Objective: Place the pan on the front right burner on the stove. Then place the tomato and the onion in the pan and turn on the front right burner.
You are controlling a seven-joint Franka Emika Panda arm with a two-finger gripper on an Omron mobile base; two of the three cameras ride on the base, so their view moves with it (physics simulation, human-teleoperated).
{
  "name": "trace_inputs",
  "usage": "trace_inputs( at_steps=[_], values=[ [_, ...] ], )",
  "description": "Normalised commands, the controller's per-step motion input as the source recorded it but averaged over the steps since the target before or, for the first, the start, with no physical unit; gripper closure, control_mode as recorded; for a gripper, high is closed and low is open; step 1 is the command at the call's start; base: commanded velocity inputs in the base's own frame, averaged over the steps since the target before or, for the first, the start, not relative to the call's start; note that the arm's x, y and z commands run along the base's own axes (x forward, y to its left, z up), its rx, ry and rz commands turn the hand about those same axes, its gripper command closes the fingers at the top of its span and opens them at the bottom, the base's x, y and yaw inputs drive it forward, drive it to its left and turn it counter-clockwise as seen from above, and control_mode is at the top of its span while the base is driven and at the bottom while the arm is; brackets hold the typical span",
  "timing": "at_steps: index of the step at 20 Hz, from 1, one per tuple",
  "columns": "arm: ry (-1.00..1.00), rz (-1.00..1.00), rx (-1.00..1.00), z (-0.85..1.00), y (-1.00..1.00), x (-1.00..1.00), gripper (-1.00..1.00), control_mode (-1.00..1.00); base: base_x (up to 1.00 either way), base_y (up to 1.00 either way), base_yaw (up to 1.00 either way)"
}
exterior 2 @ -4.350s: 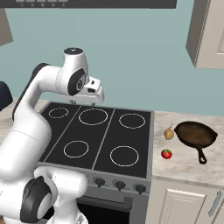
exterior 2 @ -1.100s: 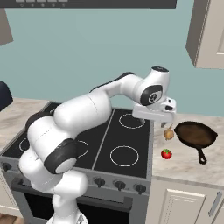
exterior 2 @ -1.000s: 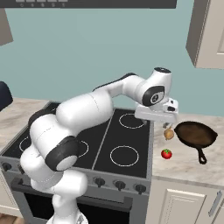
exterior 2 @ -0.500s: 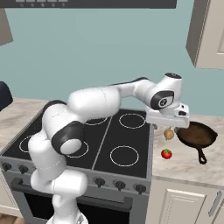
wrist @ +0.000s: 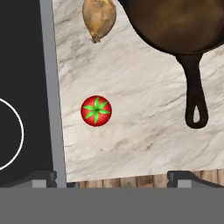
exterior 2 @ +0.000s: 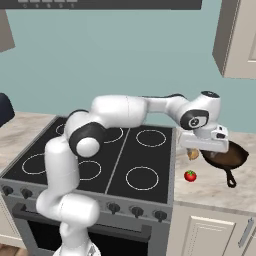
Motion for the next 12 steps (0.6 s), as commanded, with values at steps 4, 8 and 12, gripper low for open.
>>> trace_inputs(
  at_steps=[4, 8, 12],
  values=[
    [0.02, 0.0, 0.04, -0.17, -0.47, 0.05, -1.0, -1.0, 0.0, 0.0, 0.0],
    [0.01, 0.0, 0.04, -0.17, -0.41, 0.03, -1.0, -1.0, 0.0, 0.0, 0.0],
    [0.01, 0.0, 0.02, -0.39, -0.2, 0.0, -1.0, -1.0, 0.0, 0.0, 0.0]
  ],
)
